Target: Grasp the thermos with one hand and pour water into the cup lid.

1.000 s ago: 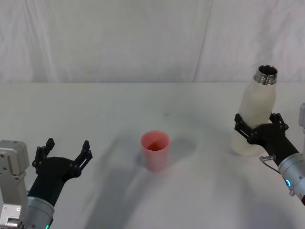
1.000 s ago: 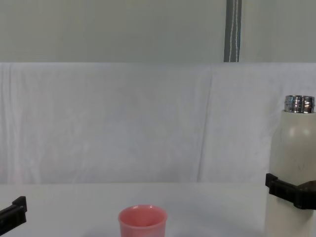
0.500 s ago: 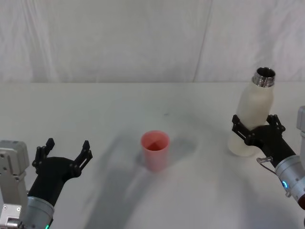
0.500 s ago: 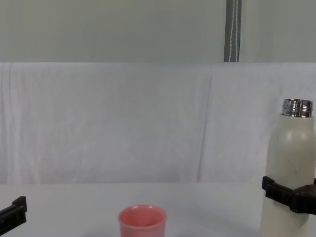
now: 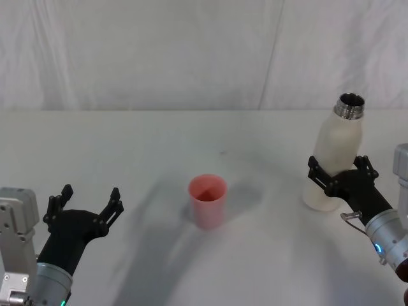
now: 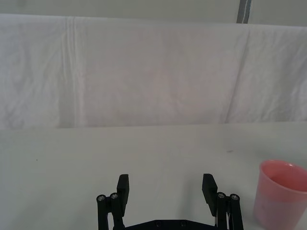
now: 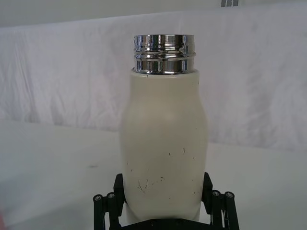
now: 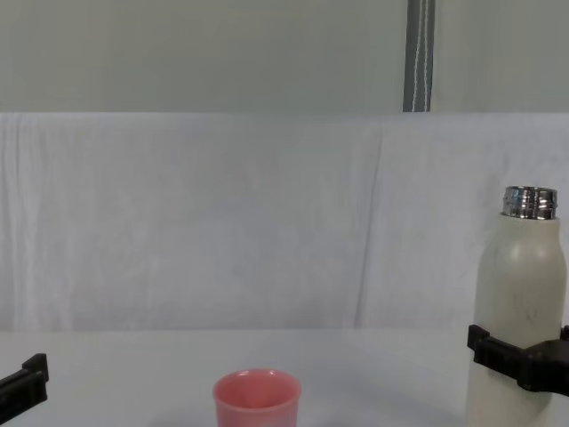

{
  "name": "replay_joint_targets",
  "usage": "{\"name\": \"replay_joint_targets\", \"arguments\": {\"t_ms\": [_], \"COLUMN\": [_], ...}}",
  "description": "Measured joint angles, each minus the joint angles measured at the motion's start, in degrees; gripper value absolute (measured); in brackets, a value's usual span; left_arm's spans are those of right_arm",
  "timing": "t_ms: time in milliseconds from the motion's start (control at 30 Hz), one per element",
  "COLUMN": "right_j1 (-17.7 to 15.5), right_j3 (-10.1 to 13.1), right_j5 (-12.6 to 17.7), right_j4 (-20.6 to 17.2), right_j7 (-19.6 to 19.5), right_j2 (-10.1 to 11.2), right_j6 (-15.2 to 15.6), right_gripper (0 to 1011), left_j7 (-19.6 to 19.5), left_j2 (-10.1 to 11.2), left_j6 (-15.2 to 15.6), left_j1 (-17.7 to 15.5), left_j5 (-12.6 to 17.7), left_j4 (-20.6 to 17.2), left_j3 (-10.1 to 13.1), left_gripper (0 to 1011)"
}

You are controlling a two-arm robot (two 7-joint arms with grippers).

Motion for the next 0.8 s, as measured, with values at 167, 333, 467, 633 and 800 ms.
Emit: {"name": "replay_joint_targets", "arguments": {"t_ms": [167,333,467,633,800], "right_j1": [0.29,0.64,0.78,0.95,0.94], "right_j3": [-0.10,-0.24,-0.28,-0.29,-0.28], "right_j5": [-0.06,-0.08,-0.07,-0.28,-0.29], "right_j4": [0.52,1.17,1.47,1.66,1.66], "right_j7": [0.02,0.35,0.41,0.34,0.30], "right_j2": [0.00,0.00,-0.01,-0.05,-0.06], "right_j6": [-0.20,-0.33,-0.40,-0.66,-0.66], "right_gripper": [950,950,950,950,950], "left_j7": [0.00,0.00,0.00,0.00,0.00], "left_j2": [0.00,0.00,0.00,0.00,0.00], "left_j6": [0.00,0.00,0.00,0.00,0.00], "left_j1": [0.00,0.00,0.00,0.00,0.00], "left_j5": [0.00,0.00,0.00,0.00,0.00], "left_j4": [0.00,0.00,0.00,0.00,0.00], "left_j3": [0.00,0.00,0.00,0.00,0.00], "left_gripper": [1001,1001,1001,1001,1001]}}
